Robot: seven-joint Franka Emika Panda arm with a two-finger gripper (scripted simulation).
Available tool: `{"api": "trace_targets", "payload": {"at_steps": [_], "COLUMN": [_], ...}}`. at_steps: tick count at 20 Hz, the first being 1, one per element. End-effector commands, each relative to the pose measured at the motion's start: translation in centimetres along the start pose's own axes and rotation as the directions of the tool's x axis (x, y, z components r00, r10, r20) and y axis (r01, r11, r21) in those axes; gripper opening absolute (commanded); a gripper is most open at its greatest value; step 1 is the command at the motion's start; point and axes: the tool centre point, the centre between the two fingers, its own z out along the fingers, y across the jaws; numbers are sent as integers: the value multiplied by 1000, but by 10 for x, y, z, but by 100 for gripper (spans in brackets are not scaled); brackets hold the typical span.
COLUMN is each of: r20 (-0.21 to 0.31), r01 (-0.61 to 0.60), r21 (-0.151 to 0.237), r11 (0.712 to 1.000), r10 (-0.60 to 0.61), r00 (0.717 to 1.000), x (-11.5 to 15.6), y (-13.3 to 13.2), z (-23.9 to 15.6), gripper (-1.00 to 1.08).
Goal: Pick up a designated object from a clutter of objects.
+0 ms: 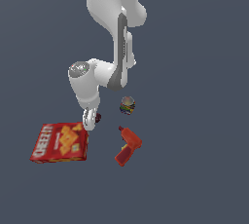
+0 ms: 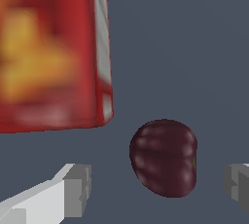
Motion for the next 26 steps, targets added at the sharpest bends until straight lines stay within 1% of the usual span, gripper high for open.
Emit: {"api": "trace_targets", "payload": {"at_steps": [1,5,9,10,21,26], "r20": [1,3,3,3,3,3], "r01": [-4,-8,-9,-9,-9,-9], "r21": [-11,-22,-25,-25,-24,-24], "r11": [1000,1000,1000,1000,1000,1000], "r10": [4,8,9,9,9,9], "r00": [1000,1000,1000,1000,1000,1000], "x": [1,2,2,2,2,-4], "y": [5,9,11,11,10,8], "z": [15,30,35,35,34,25], "gripper": [100,100,100,-100,-100,-100]}}
